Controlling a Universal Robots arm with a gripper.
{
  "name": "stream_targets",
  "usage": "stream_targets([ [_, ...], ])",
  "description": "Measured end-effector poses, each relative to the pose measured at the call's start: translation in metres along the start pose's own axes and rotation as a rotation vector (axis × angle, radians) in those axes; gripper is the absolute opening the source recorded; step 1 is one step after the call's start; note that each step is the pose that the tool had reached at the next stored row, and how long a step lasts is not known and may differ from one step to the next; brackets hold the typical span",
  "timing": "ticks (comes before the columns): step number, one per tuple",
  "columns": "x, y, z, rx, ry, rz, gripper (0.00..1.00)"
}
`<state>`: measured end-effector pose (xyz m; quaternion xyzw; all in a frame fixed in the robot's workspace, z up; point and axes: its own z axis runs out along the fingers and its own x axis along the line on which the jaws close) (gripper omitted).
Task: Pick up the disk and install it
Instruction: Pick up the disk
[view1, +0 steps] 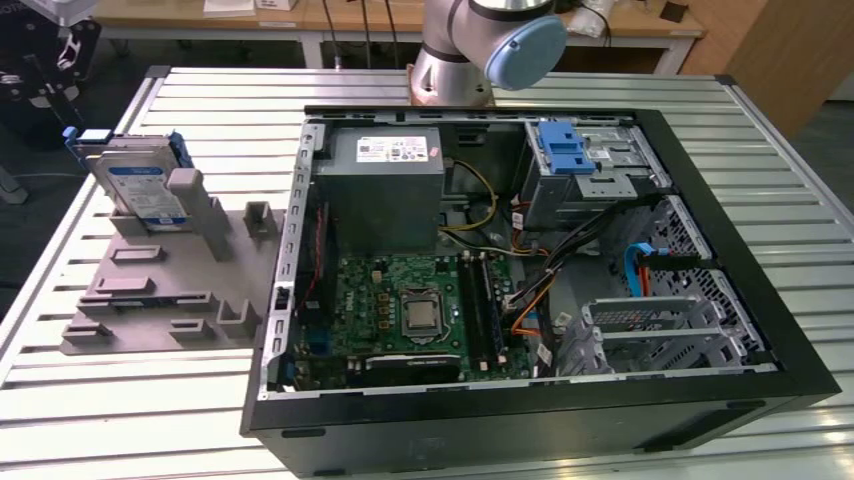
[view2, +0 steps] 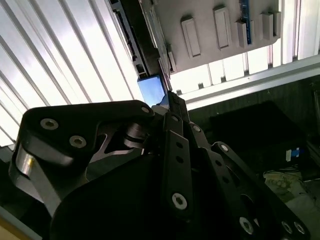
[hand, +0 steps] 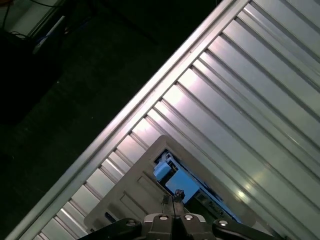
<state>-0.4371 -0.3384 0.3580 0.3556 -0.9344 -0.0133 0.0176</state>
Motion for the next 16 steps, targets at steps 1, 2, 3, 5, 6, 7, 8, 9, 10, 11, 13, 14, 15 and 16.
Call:
stream_targets([
  [1,0.0,0.0001,0.0,0.0001,0.0003,-0.006,0.11],
  [2,0.0001,0.0001,0.0,0.0003,0.0004,-0.012,0.11],
  [3,0.0001,0.0001,0.0,0.0005,0.0006,-0.017,0.11],
  [5,0.0002,0.0002,0.0,0.0008,0.0008,-0.028,0.11],
  [6,0.0002,0.0002,0.0,0.001,0.001,-0.033,0.11],
  [7,0.0003,0.0002,0.0,0.0011,0.0012,-0.038,0.11],
  [8,0.0003,0.0002,0.0,0.0012,0.0014,-0.042,0.11],
  [9,0.0003,0.0002,0.0,0.0013,0.0016,-0.047,0.11],
  [10,0.0003,0.0003,0.0,0.0015,0.0018,-0.052,0.11],
  [11,0.0003,0.0003,0.0,0.0016,0.0019,-0.057,0.11],
  [13,0.0003,0.0003,0.0,0.0019,0.0022,-0.067,0.11],
  [14,0.0003,0.0003,0.0,0.002,0.0024,-0.072,0.11],
  [15,0.0003,0.0003,0.0,0.0021,0.0025,-0.076,0.11],
  [16,0.0004,0.0003,0.0,0.0023,0.0026,-0.081,0.11],
])
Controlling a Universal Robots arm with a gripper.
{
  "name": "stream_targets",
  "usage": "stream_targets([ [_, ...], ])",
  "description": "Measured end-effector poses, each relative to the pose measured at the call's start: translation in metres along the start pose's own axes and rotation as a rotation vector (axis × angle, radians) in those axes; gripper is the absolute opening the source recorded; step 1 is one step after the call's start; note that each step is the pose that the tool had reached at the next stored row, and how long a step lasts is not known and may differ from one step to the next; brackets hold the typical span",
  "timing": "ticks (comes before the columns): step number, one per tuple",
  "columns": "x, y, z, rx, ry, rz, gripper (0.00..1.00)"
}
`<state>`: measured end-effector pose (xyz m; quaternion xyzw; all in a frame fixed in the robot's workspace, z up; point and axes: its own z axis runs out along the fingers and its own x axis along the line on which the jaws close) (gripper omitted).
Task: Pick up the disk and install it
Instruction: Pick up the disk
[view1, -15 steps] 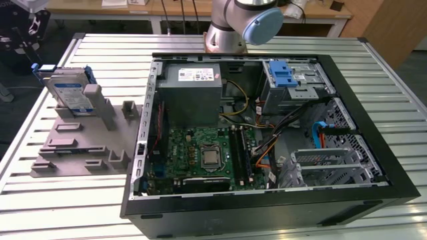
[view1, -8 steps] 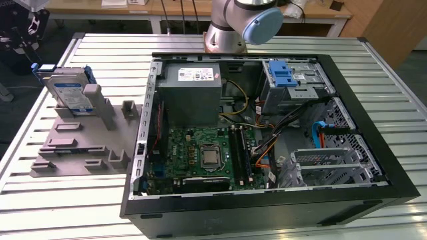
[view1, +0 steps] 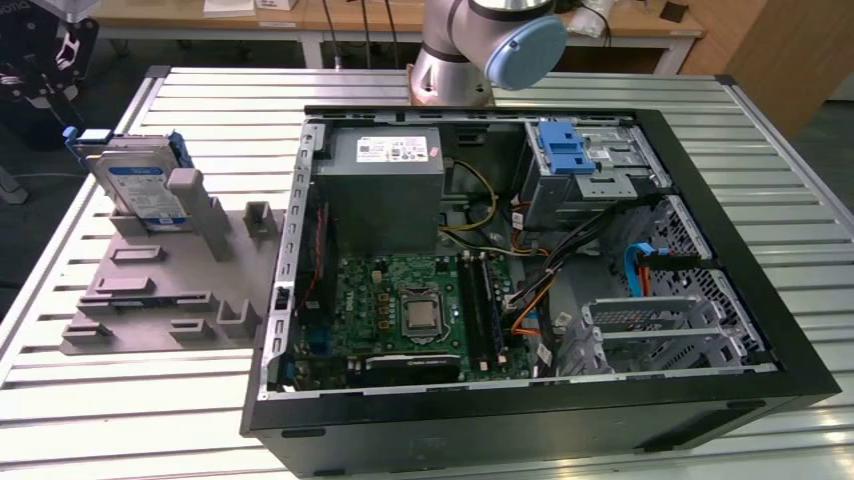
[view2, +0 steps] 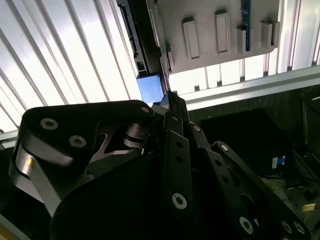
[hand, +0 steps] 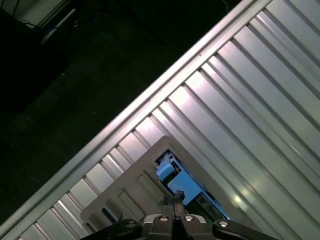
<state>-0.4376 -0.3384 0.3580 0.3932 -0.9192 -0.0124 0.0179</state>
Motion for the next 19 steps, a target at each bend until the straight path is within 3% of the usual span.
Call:
stream_targets([
  [19,0.0005,0.0006,0.0,0.0027,0.0027,-0.089,0.11],
])
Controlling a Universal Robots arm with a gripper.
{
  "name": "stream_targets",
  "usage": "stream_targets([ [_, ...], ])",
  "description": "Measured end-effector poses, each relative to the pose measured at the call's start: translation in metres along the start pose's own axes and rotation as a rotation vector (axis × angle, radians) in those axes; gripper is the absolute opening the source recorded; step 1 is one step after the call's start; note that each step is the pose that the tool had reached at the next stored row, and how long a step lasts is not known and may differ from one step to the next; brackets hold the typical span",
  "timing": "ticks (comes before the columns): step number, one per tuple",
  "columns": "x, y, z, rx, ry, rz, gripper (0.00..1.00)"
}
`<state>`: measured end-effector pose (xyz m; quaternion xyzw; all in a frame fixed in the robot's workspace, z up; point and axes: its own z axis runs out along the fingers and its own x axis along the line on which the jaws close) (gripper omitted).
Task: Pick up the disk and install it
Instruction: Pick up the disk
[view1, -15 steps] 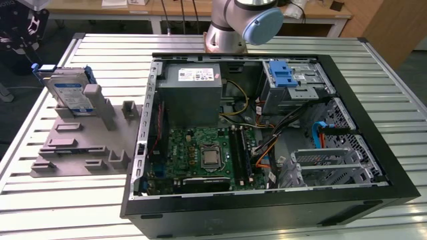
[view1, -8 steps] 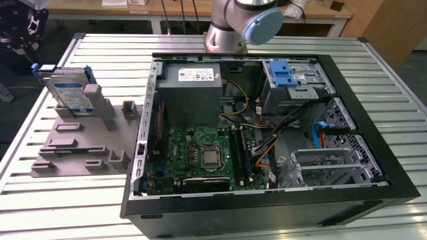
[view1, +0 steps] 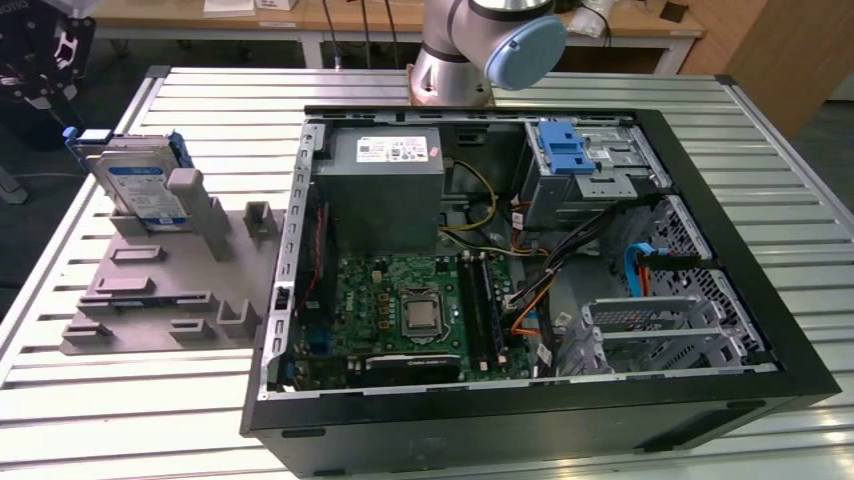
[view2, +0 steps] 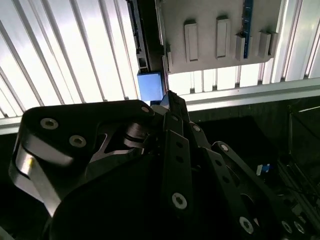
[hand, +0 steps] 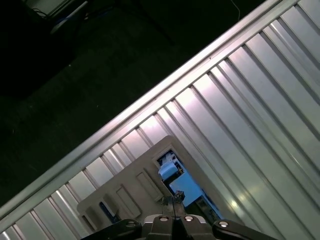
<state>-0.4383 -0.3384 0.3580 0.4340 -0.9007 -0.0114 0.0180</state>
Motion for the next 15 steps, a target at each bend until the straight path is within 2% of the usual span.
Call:
stream_targets([
  [15,0.0002,0.0002,0.0,0.0019,0.0023,-0.071,0.11],
])
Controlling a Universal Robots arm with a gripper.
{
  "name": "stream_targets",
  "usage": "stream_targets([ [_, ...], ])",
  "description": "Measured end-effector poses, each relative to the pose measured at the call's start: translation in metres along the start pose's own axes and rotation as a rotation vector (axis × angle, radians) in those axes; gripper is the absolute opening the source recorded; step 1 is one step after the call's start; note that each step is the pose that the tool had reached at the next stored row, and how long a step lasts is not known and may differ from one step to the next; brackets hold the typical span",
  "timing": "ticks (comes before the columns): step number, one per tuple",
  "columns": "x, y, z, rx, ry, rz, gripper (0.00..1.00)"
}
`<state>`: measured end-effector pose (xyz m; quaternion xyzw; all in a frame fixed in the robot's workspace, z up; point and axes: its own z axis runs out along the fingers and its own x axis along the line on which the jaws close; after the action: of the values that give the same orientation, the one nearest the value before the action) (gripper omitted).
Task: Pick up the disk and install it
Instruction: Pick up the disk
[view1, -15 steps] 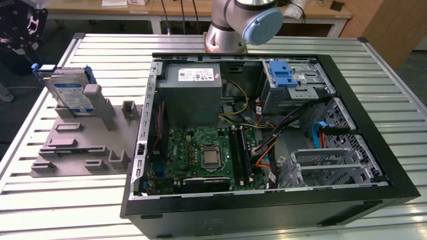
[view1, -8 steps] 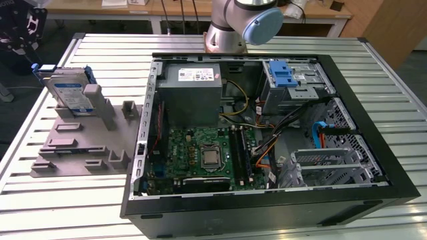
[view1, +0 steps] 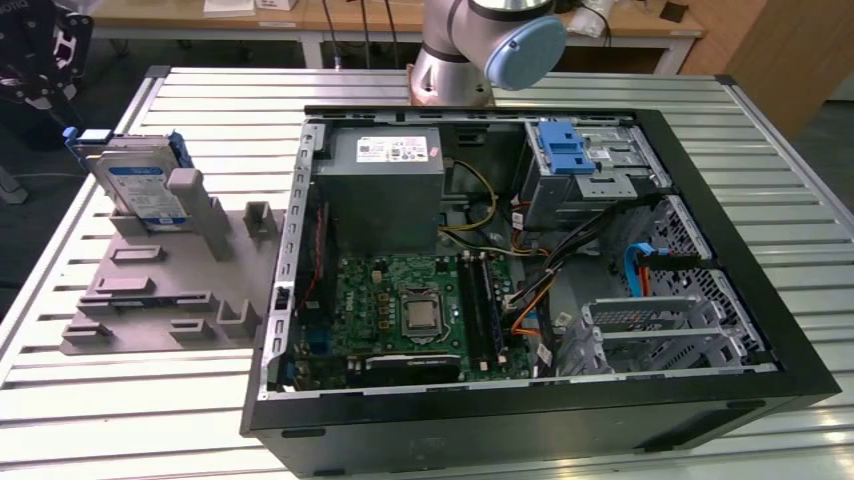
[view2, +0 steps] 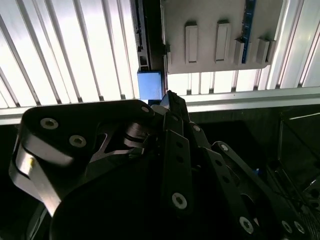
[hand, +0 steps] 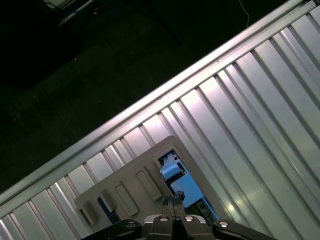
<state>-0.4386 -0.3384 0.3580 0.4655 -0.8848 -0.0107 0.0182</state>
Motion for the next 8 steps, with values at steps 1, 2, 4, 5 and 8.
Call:
stream_targets([
  [1,0.0,0.0,0.0,0.0001,0.0001,-0.005,0.11],
  [2,0.0,0.0,0.0,0.0002,0.0003,-0.009,0.11],
  [4,0.0,0.0001,0.0,0.0005,0.0006,-0.019,0.11],
  [5,0.0001,0.0001,0.0,0.0007,0.0008,-0.025,0.11],
  [8,0.0001,0.0002,0.0,0.0017,0.0015,-0.051,0.11],
])
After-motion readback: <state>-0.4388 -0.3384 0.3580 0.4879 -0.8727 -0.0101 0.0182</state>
